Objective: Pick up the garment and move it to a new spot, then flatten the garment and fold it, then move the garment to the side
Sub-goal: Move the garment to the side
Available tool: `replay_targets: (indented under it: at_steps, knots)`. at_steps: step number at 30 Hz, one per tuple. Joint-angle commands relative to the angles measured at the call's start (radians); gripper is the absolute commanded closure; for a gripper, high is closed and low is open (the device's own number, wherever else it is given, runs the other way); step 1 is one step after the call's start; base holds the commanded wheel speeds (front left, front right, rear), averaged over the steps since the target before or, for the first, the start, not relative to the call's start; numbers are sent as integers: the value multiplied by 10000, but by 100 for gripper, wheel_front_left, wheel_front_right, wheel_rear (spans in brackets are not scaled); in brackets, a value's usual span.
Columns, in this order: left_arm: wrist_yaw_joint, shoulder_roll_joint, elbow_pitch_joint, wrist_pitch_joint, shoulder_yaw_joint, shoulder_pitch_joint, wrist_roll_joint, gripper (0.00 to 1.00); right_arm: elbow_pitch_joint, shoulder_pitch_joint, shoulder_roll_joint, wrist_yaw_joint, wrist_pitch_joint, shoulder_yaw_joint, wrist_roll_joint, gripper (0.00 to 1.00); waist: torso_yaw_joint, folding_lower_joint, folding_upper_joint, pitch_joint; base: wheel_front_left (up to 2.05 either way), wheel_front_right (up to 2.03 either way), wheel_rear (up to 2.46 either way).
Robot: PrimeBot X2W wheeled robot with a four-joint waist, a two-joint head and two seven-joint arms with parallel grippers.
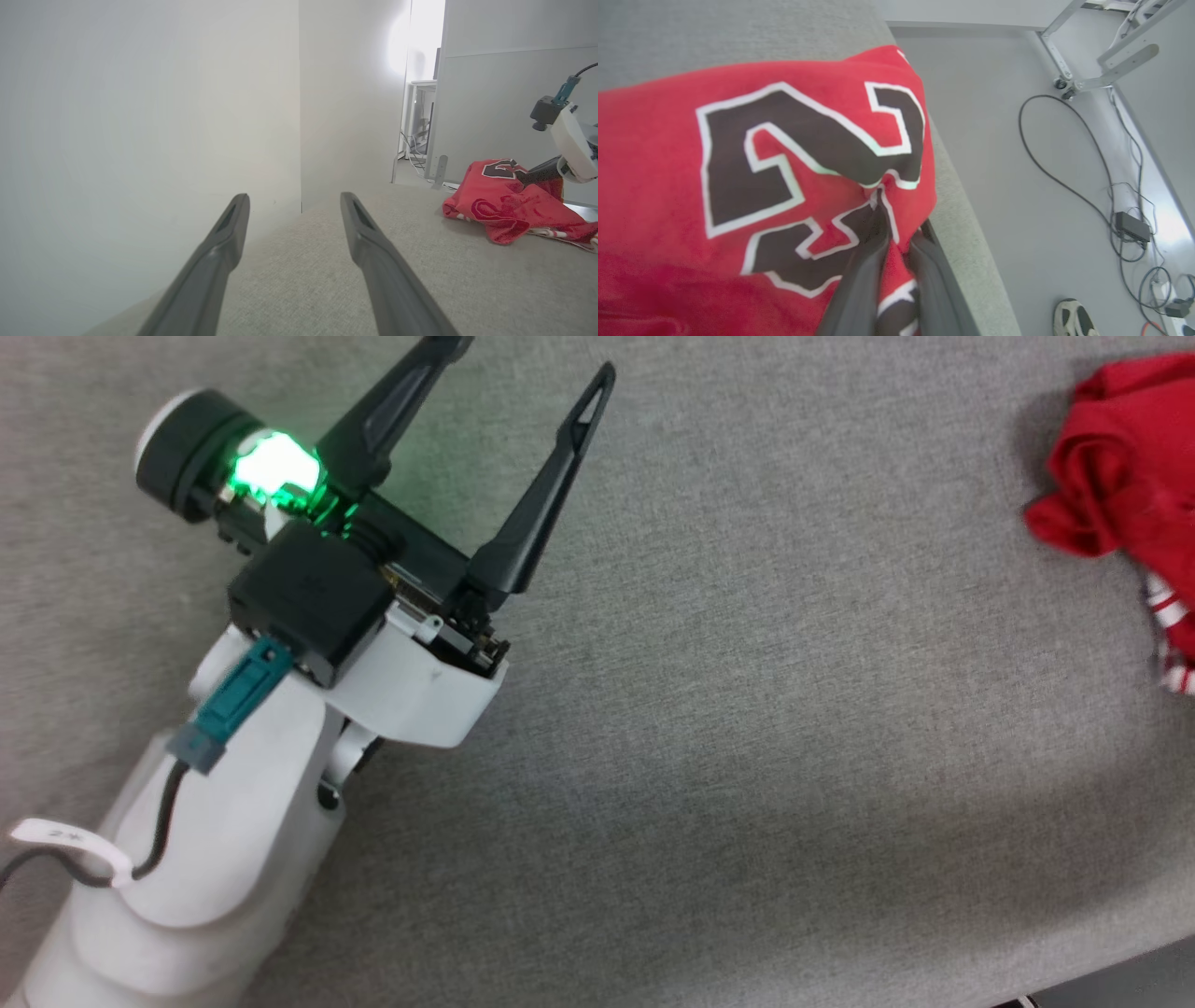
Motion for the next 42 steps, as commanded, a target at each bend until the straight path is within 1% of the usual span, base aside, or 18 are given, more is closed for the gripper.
replay_targets:
  at_steps: [1, 3, 5, 8, 13, 14, 15, 16, 17, 22, 26, 27, 31, 37, 42]
  knots:
    - [-16, 87, -55, 5, -75, -158, 57, 0, 299, -301, -78, -14, -336, -51, -285, 100, -243, 0, -1, 365, 0, 0, 0]
    - [-16, 195, -96, 5, -129, -250, 56, 0, 908, -663, 70, -13, -807, -133, -591, 100, -250, 0, -1, 431, 0, 0, 0]
    - [-16, 264, -150, 5, -153, -325, 23, 0, 1543, -932, 3, -14, -1233, -151, -1157, 100, -234, 0, -1, 491, 0, 0, 0]
    - [-16, 350, -190, 5, -178, -336, -10, 0, 2390, -1421, 261, -13, -1712, -369, -1474, 100, -209, 0, -1, 534, 0, 0, 0]
    - [-16, 330, -108, 5, -128, -189, -37, 0, 3434, -1900, 372, -14, -2443, -338, -1798, 100, -192, 0, -1, 417, 0, 0, 0]
    - [-16, 304, -87, 5, -114, -136, -35, 0, 3608, -1981, 393, -14, -2545, -294, -1824, 91, -192, 0, -1, 371, 0, 0, 0]
    - [-16, 283, -64, 5, -85, -74, -34, 0, 3732, -2058, 384, -13, -2689, -242, -1863, 60, -193, 0, -1, 303, 0, 0, 0]
    - [-16, 251, -42, 5, -62, -2, -44, 0, 3823, -2120, 346, -14, -2853, -193, -1910, 22, -186, 0, -1, 222, 0, 0, 0]
    - [-16, 205, -6, 5, -37, 64, -55, 0, 3921, -2175, 325, -13, -2997, -171, -1873, 0, -165, 0, -1, 142, 0, 0, 0]
    - [-15, -133, 230, 5, 173, 499, -99, 0, 4095, -2204, 148, -13, -3513, 204, -1774, 0, 88, 0, -1, -429, 0, 0, 0]
    - [-16, -621, 497, 5, 407, 998, -182, 0, 3807, -1909, 64, -13, -3706, 800, -1453, 0, 532, 0, -1, -1120, 0, 0, 0]
    - [-16, -621, 497, 5, 407, 998, -182, 0, 3807, -1909, 64, -13, -3706, 800, -1453, 0, 532, 0, -1, -1120, 0, 0, 0]
    - [-16, -1056, 906, 3, 799, 1680, -253, 0, 3120, -1488, 38, -13, -3753, 1736, -992, 0, 1055, 0, -1, -1861, 0, 0, 0]
    - [-16, -1478, 1626, 0, 1580, 2904, -160, 0, 1914, -592, 331, -13, -3968, 3181, -381, 0, 1779, 0, -1, -2786, 0, 0, 0]
    - [-16, -1731, 2179, 0, 2192, 3818, -305, 0, 1169, 240, 615, -13, -4380, 3779, 31, 0, 2472, 0, -1, -3444, 0, 0, 0]
